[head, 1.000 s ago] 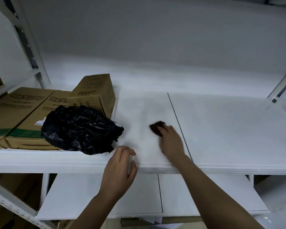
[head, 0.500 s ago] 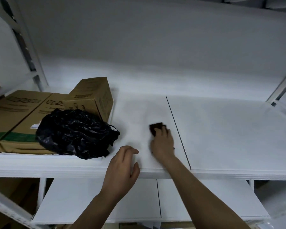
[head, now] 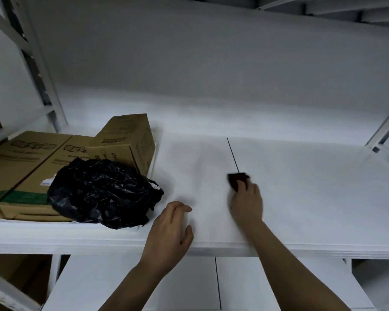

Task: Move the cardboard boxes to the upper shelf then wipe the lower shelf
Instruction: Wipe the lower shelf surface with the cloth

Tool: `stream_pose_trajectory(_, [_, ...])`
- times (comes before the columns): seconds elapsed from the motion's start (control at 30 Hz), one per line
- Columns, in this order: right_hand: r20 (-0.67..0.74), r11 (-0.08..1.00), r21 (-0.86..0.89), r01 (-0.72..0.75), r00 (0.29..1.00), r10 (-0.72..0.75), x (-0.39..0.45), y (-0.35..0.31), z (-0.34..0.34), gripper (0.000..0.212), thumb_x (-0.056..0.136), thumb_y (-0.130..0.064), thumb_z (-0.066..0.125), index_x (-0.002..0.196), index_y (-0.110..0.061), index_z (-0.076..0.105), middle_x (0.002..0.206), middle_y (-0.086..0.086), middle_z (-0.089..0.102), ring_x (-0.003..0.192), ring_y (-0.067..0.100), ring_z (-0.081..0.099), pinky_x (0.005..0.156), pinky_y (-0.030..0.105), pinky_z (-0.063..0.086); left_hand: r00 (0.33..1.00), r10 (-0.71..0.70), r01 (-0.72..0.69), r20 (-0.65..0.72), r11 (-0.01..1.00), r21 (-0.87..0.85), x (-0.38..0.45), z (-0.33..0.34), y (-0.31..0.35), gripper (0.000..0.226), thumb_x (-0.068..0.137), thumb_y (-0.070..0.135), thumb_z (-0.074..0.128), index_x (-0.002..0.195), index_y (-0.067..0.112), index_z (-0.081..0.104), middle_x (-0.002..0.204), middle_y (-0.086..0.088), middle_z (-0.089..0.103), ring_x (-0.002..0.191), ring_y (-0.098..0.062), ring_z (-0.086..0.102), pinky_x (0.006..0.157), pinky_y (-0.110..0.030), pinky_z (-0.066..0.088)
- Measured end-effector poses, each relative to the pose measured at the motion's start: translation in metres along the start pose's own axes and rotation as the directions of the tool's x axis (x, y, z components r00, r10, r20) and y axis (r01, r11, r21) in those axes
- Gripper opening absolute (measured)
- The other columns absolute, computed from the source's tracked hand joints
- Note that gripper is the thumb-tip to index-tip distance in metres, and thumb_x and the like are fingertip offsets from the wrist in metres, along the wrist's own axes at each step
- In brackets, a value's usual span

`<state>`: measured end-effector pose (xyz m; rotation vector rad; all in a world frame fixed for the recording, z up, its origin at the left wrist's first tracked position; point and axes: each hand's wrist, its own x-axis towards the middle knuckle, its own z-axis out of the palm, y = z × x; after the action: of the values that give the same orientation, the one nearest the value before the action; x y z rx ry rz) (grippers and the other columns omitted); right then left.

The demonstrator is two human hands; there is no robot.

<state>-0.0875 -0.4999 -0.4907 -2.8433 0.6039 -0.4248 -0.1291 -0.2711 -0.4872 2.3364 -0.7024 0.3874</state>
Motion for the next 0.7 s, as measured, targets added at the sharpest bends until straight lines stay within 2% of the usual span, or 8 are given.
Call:
stream_pose_trajectory(0.07, [0.0,0.988,-0.03,-0.153,0.988,0.153,0.003,0.0,0.001,0.054,0.096,-0.015,0.036,0.148,-0.01,0.025,0.156,0.017,0.019,0.139,0.031,0.024,0.115,0.035,0.018,1.0,0.016,-0.016,0.008,1.0,0.004,0.001,0.0,-0.001,0.034,0.081,0.014,0.062,0.114,0.016,0.057,0.117,0.006,0.051,0.103,-0.011,0.057,0.085,-0.02,0.043])
stream_pose_trajectory(0.17, [-0.008,0.986,0.007,-0.167,0.986,0.167,0.005,-0.019,0.009,0.055,0.096,-0.014,0.036,0.149,-0.009,0.023,0.157,0.017,0.016,0.145,0.031,0.015,0.118,0.035,0.012,1.0,0.026,-0.026,0.004,1.0,-0.011,0.0,-0.006,-0.004,0.033,0.082,0.015,0.059,0.115,0.018,0.056,0.117,0.008,0.049,0.103,-0.007,0.055,0.083,-0.018,0.044])
stream_pose_trajectory(0.27, [0.032,0.998,0.052,0.02,0.999,-0.021,0.004,-0.051,0.018,0.055,0.096,-0.013,0.035,0.15,-0.012,0.023,0.158,0.01,0.018,0.146,0.025,0.014,0.118,0.032,0.011,0.998,0.064,-0.065,-0.018,0.998,-0.022,-0.001,-0.015,-0.004,0.027,0.083,0.017,0.056,0.111,0.02,0.057,0.113,0.011,0.05,0.1,-0.003,0.053,0.078,-0.016,0.045])
stream_pose_trajectory(0.37, [0.127,0.963,0.188,0.194,0.967,-0.22,0.0,-0.089,0.025,0.056,0.095,-0.007,0.04,0.15,-0.014,0.028,0.159,0.006,0.017,0.146,0.021,0.014,0.118,0.029,0.011,0.994,0.103,-0.104,-0.036,0.994,-0.023,-0.004,-0.025,-0.004,0.021,0.084,0.018,0.05,0.103,0.019,0.06,0.104,0.01,0.054,0.091,-0.002,0.054,0.072,-0.012,0.04])
stream_pose_trajectory(0.5, [0.164,0.821,0.309,0.481,0.823,-0.544,-0.016,-0.126,0.026,0.051,0.096,-0.018,0.048,0.145,-0.012,0.037,0.156,0.005,0.028,0.144,0.018,0.023,0.117,0.027,0.014,0.985,0.155,-0.155,-0.081,0.988,0.008,-0.011,-0.036,-0.008,0.018,0.082,0.016,0.048,0.093,0.016,0.062,0.095,0.008,0.059,0.082,-0.005,0.057,0.07,-0.013,0.04])
stream_pose_trajectory(0.53, [0.176,0.79,0.354,0.501,0.794,-0.582,-0.02,-0.129,0.025,0.052,0.095,-0.021,0.052,0.144,-0.011,0.039,0.154,0.005,0.032,0.142,0.019,0.026,0.116,0.028,0.017,0.981,0.168,-0.167,-0.095,0.986,0.012,-0.012,-0.038,-0.009,0.017,0.082,0.015,0.048,0.091,0.016,0.062,0.093,0.008,0.059,0.08,-0.006,0.057,0.068,-0.015,0.042])
stream_pose_trajectory(0.6, [0.182,0.767,0.413,0.492,0.78,-0.598,-0.026,-0.131,0.022,0.051,0.093,-0.019,0.054,0.142,-0.01,0.043,0.148,0.005,0.041,0.136,0.022,0.034,0.113,0.029,0.024,0.977,0.183,-0.182,-0.114,0.983,0.014,-0.015,-0.04,-0.01,0.017,0.083,0.014,0.048,0.089,0.015,0.063,0.091,0.008,0.06,0.076,-0.008,0.058,0.064,-0.019,0.045])
stream_pose_trajectory(0.7, [0.147,0.771,0.369,0.518,0.787,-0.599,-0.031,-0.128,0.019,0.044,0.089,-0.008,0.051,0.133,-0.009,0.054,0.134,0.008,0.053,0.12,0.028,0.047,0.103,0.032,0.034,0.974,0.195,-0.194,-0.112,0.981,0.014,-0.017,-0.043,-0.01,0.019,0.083,0.014,0.046,0.089,0.015,0.064,0.089,0.008,0.06,0.074,-0.007,0.057,0.064,-0.017,0.042])
